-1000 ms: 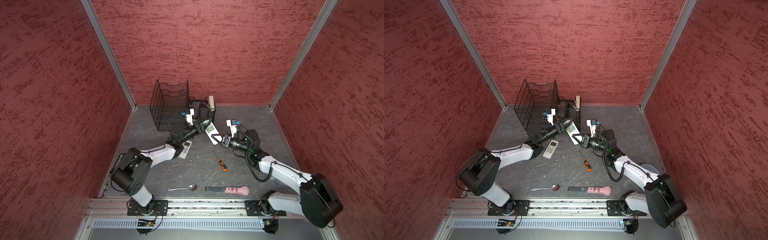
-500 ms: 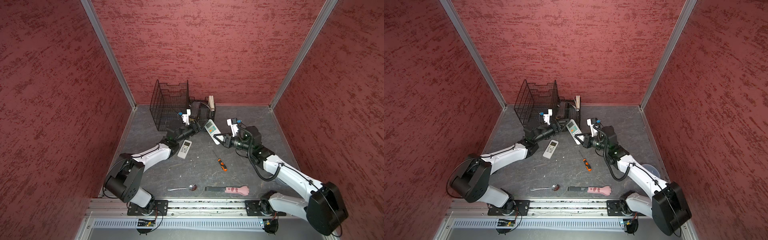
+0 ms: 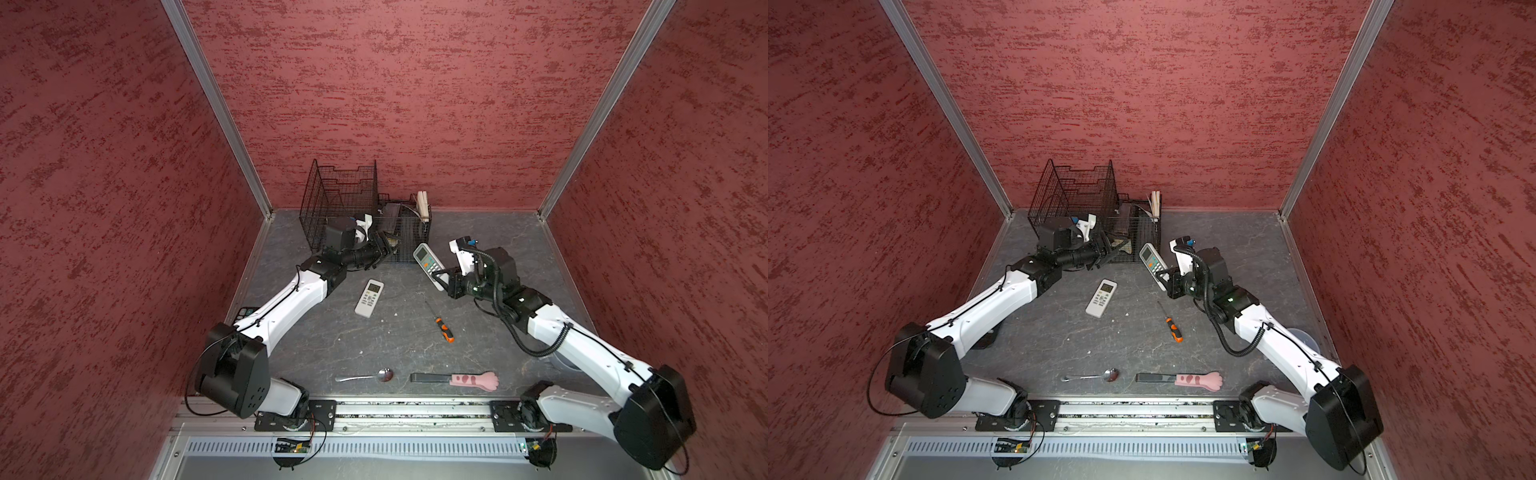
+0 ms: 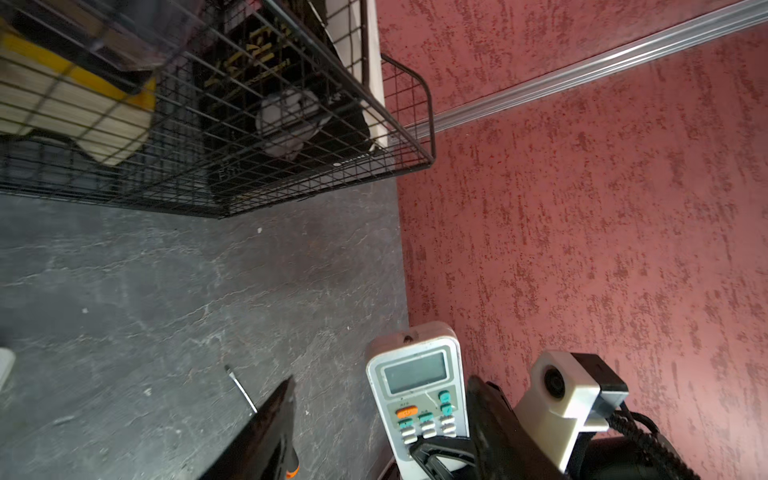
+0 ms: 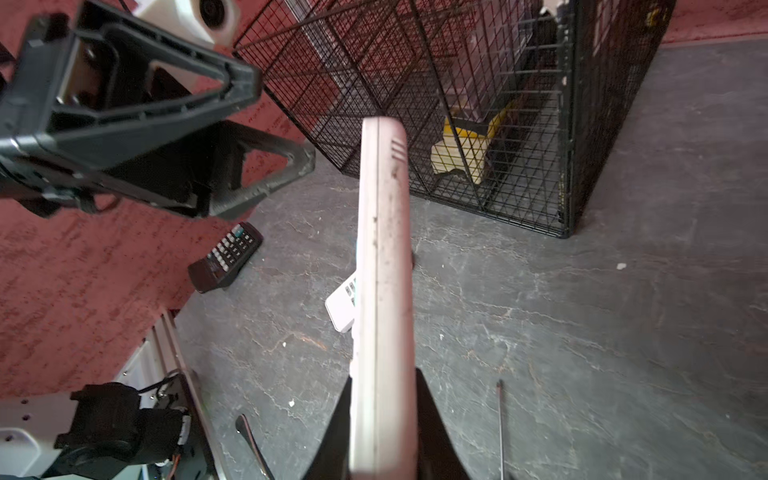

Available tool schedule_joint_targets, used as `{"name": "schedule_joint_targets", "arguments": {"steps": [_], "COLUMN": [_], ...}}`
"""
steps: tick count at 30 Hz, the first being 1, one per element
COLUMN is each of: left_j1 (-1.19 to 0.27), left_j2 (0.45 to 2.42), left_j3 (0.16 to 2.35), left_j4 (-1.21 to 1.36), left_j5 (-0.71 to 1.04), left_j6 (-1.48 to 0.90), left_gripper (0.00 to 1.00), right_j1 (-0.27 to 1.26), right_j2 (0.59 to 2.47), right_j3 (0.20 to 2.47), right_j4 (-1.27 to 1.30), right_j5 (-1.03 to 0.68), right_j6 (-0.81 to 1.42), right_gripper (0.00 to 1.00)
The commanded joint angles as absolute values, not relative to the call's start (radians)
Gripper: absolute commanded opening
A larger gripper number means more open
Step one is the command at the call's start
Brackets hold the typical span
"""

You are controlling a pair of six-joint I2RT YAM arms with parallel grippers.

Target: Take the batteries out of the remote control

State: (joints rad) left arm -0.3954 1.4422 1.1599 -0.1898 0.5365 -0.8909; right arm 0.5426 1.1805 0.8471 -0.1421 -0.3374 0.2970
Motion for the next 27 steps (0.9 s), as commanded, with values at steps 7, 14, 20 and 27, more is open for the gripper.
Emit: {"name": "schedule_joint_targets", "arguments": {"steps": [7,14,20,27], "left_j1": [-0.385,-0.411,-0.454,-0.493], "left_j2": [1.561,1.663,1.701,1.754], "left_j3": [1.481,1.642,1.663,1.689], "left_j4": [-0.833,-1.026,-1.089,-1.144], "left_j5": [0.567,0.585,0.571,0.533], "left_j6": [-0.780,-0.774,-0.774,-0.761], "left_gripper": [0.64,0.64,0.63,0.56], "right_j1": [0.714,0.843,0.887,0.911], "right_j2": [1.195,1.267,1.292,1.322], "right_j3": [0.959,1.020,1.030,1.058], "right_j4": [-0.280,-0.358,-0.349,-0.342], "right_j5": [-0.072,0.116,0.167,0.211], "right_j6": [0.049,-0.042,-0.051,-0.068], "right_gripper": [0.00,0.00,0.00,0.00]}}
